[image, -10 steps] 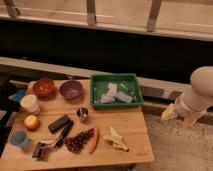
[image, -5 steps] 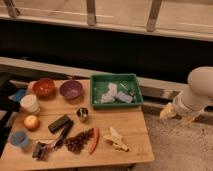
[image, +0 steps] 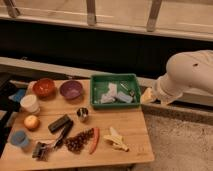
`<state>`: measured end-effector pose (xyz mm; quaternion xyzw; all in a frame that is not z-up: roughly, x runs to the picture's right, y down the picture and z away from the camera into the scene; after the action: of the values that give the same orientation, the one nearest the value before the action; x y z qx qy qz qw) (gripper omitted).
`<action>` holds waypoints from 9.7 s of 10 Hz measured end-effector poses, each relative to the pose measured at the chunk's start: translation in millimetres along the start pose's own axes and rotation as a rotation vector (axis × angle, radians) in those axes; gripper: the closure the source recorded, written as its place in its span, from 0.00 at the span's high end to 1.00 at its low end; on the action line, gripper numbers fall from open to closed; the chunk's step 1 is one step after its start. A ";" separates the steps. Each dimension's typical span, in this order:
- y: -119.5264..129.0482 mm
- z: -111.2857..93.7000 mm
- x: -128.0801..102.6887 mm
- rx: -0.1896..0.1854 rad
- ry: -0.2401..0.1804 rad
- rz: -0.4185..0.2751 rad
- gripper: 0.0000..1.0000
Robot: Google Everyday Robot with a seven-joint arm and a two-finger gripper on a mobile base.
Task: Wipe table surface with sponge
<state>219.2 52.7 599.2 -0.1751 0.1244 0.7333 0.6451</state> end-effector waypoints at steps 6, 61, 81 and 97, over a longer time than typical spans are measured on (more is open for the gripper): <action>4.7 10.4 -16.6 0.008 -0.027 0.004 0.62; 106.8 285.8 -163.3 -0.255 0.119 -0.082 0.62; 18.1 292.5 -128.9 -0.040 0.133 0.075 0.62; 60.1 294.4 -156.0 -0.183 0.079 0.030 0.00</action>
<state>147.9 23.8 928.9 -0.2600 0.0847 0.7437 0.6100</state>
